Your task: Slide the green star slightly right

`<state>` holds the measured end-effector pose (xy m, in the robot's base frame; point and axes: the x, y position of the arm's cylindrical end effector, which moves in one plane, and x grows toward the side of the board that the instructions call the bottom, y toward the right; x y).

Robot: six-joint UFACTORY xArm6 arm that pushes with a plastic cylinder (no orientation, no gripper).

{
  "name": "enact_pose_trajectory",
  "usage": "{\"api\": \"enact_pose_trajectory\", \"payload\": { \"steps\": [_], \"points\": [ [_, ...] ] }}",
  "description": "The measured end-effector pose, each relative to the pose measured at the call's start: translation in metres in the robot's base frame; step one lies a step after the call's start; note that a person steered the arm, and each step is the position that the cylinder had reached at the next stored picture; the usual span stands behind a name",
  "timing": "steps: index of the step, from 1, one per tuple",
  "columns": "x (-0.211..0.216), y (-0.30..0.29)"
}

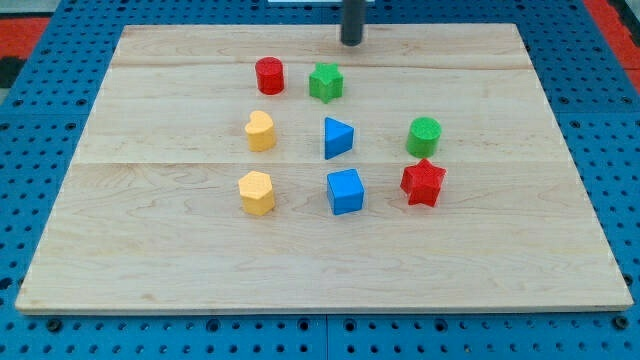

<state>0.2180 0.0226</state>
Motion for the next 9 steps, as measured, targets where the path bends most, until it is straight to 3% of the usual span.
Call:
{"api": "enact_pose_trajectory", "payload": {
  "steps": [3, 5, 9],
  "points": [
    [0.039, -0.048],
    [0.070, -0.050],
    [0.090, 0.033]
  ]
}}
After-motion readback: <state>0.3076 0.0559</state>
